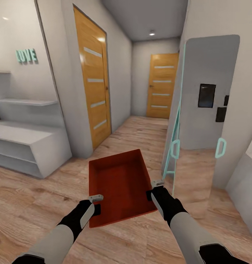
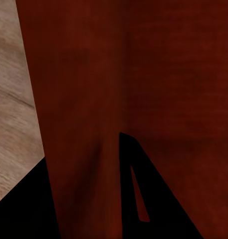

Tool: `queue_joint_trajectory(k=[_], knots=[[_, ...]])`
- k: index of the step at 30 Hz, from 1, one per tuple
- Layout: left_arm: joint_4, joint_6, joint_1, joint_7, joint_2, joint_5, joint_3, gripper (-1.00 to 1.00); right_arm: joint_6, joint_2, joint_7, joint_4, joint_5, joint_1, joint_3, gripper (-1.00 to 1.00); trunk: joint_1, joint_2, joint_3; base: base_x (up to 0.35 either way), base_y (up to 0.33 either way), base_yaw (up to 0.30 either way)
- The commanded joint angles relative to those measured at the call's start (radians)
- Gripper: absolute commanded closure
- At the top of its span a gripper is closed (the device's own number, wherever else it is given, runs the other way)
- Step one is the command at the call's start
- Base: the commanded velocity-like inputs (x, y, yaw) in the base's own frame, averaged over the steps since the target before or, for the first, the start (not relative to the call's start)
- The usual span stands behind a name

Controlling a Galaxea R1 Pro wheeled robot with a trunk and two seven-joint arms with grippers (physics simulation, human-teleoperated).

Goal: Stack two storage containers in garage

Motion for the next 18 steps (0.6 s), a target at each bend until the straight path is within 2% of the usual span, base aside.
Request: queue_joint_trajectory(k=[1,18], knots=[[0.000,0.001,0.001,0.000,0.004,0.005,0.010,1.00,-0.005,-0.001,0.025,-0.007,-0.087,-0.001,-0.005,1.00,0.000,0.000,0.000,0.306,0.209,-0.058],[0.002,0.001,0.001,0.000,0.004,0.005,0.010,1.00,-0.019,-0.003,0.026,-0.007,-0.087,-0.001,-0.005,1.00,0.000,0.000,0.000,0.306,0.208,-0.006]])
